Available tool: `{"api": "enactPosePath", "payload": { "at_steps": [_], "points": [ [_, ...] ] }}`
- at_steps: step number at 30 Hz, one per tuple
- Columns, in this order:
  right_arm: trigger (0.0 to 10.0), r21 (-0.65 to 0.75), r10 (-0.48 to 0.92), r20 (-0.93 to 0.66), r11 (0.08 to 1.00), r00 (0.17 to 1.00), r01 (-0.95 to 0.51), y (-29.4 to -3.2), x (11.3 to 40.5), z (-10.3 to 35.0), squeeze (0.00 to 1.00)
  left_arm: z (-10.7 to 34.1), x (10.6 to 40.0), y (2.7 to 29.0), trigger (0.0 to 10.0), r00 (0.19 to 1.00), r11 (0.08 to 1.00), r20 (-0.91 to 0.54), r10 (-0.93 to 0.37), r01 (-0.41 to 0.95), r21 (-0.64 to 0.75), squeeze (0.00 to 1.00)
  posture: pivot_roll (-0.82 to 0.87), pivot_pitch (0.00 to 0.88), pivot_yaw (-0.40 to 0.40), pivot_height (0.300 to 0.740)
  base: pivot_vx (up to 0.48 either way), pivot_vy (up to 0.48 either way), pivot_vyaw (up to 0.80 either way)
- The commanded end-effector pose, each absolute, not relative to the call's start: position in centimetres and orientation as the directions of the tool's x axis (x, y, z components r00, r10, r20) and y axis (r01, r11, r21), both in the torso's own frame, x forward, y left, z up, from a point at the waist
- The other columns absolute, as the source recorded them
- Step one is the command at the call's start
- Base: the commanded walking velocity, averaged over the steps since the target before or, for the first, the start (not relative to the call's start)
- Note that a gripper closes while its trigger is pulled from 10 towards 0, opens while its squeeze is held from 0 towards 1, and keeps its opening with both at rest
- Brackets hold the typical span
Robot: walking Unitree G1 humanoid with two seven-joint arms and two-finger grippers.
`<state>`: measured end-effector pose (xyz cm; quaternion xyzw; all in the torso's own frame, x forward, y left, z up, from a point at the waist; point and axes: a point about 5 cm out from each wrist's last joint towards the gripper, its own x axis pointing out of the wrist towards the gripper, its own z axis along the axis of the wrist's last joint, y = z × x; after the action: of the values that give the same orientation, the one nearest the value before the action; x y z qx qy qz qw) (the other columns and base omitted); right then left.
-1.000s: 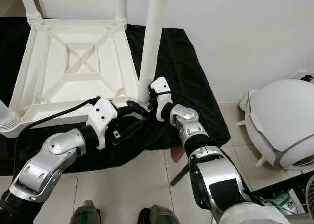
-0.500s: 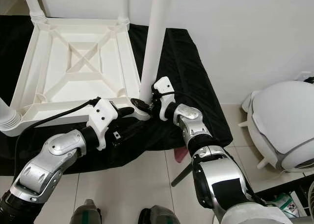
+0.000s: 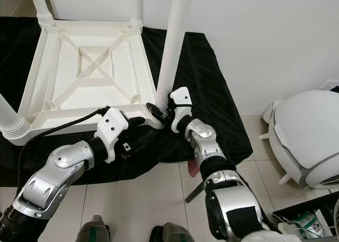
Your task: Building children table
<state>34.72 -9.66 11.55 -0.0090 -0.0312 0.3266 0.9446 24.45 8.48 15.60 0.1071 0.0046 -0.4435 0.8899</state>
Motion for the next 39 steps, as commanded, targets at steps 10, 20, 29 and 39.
{"api": "enactPosePath", "payload": {
  "at_steps": [10, 20, 29, 39],
  "points": [
    [10.0, 0.022, 0.294, 0.054, 0.955, 0.954, -0.295, -7.9, 33.7, 12.3, 0.00, 15.6, 24.3, 8.0, 10.0, 0.600, 0.579, -0.089, -0.795, 0.794, 0.183, 0.00, 0.04, 0.000, -0.133, 0.740, 0.000, 0.000, 0.00],
    [10.0, 0.048, 0.235, -0.017, 0.971, 0.972, -0.234, -7.5, 32.9, 11.4, 0.00, 15.9, 24.6, 8.1, 10.0, 0.613, 0.595, -0.070, -0.787, 0.784, 0.180, 0.00, 0.03, 0.003, -0.134, 0.740, 0.000, 0.000, 0.00],
    [10.0, 0.091, 0.287, -0.006, 0.954, 0.958, -0.285, -7.3, 32.8, 12.3, 1.00, 16.1, 24.9, 8.2, 10.0, 0.620, 0.601, -0.065, -0.782, 0.778, 0.183, 0.00, 0.03, 0.007, -0.132, 0.740, 0.000, 0.000, 0.00],
    [10.0, 0.061, 0.370, 0.013, 0.927, 0.929, -0.370, -8.9, 33.6, 13.1, 1.00, 16.2, 24.9, 8.3, 10.0, 0.625, 0.607, -0.060, -0.778, 0.773, 0.184, 0.00, 0.03, 0.008, -0.130, 0.740, 0.000, 0.000, 0.00]
  ]
}}
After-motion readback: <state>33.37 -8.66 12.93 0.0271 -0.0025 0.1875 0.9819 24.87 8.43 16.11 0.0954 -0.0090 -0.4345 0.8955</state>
